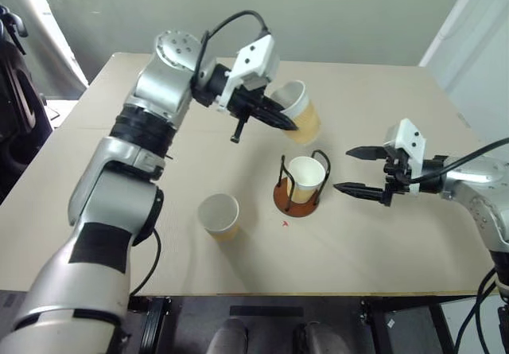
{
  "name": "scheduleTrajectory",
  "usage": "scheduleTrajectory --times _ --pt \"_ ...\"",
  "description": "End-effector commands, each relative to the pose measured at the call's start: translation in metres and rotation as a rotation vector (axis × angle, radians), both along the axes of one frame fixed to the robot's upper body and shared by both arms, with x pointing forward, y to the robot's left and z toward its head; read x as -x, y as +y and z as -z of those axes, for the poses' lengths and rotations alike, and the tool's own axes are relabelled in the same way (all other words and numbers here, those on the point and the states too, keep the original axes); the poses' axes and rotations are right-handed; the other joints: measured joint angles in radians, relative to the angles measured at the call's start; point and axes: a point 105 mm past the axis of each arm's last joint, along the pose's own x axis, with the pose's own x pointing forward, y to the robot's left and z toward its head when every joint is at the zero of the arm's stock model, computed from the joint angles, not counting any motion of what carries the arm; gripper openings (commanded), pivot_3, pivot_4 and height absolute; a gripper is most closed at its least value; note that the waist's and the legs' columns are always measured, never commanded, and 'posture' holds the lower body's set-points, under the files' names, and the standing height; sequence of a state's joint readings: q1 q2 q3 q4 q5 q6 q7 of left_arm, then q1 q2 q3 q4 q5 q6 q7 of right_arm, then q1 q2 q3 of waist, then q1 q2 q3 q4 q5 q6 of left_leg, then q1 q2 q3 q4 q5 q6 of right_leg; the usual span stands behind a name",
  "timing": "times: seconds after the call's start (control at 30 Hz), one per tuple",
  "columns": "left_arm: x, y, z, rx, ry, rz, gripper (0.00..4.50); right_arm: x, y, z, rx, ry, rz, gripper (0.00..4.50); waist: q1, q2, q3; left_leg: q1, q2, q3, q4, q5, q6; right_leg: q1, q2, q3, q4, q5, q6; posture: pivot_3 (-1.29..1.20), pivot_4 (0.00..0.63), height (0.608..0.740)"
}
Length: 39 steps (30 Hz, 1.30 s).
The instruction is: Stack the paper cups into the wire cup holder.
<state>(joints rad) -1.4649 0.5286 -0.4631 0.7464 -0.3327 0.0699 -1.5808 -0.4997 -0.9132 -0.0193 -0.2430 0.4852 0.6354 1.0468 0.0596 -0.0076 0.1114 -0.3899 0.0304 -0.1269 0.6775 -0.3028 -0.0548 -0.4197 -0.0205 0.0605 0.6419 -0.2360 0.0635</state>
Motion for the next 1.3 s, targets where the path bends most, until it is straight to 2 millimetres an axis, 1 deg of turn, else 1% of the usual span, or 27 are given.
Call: scheduleTrajectory --times 0.03,0.13,0.3,0.4,0.73,1.3 --pt "0.008 -0.008 -0.01 -0.019 -0.037 0.073 0.03 0.007 -0.013 -0.028 0.035 -0.08 -0.006 4.5 0.0 0.0 0.0 0.0 0.0 0.0 0.0 0.0 0.0 0.0 0.0 0.0 0.0 0.0 0.0 0.0 0.15 0.74" --pt "0.007 -0.012 -0.007 -0.037 -0.039 0.089 0.03 0.013 -0.019 -0.047 0.043 -0.102 -0.006 4.5 0.002 0.0 0.0 -0.001 0.0 0.001 0.001 0.0 0.001 0.0 0.0 0.0 0.0 0.0 0.001 0.0 0.15 0.74" --pt "0.009 -0.023 -0.001 -0.062 -0.038 0.129 0.03 0.025 -0.019 -0.077 -0.016 -0.118 -0.009 4.5 0.004 0.0 0.0 -0.003 0.0 0.001 0.003 -0.001 0.002 0.0 0.0 0.0 0.0 -0.001 0.002 0.0 0.15 0.74" --pt "0.01 -0.026 0.001 -0.082 -0.04 0.144 0.03 0.027 -0.019 -0.088 -0.043 -0.135 0.002 4.5 0.007 0.0 0.0 -0.003 -0.001 0.003 0.004 -0.001 0.002 0.0 0.0 0.001 0.0 -0.001 0.003 0.0 0.15 0.74" --pt "0.016 -0.027 0.016 -0.228 -0.069 0.194 0.03 0.028 -0.02 -0.084 -0.032 -0.133 0.028 4.5 0.012 0.0 0.0 -0.003 -0.001 0.003 0.005 -0.002 0.004 0.0 0.0 0.001 0.001 -0.001 0.004 0.0 0.15 0.74" --pt "0.016 -0.029 0.037 -0.305 -0.06 0.233 0.03 0.033 -0.022 -0.076 -0.005 -0.119 0.031 4.5 0.015 0.0 0.0 -0.003 -0.002 0.005 0.007 -0.003 0.005 0.001 0.0 0.002 0.001 -0.002 0.007 0.0 0.15 0.74"
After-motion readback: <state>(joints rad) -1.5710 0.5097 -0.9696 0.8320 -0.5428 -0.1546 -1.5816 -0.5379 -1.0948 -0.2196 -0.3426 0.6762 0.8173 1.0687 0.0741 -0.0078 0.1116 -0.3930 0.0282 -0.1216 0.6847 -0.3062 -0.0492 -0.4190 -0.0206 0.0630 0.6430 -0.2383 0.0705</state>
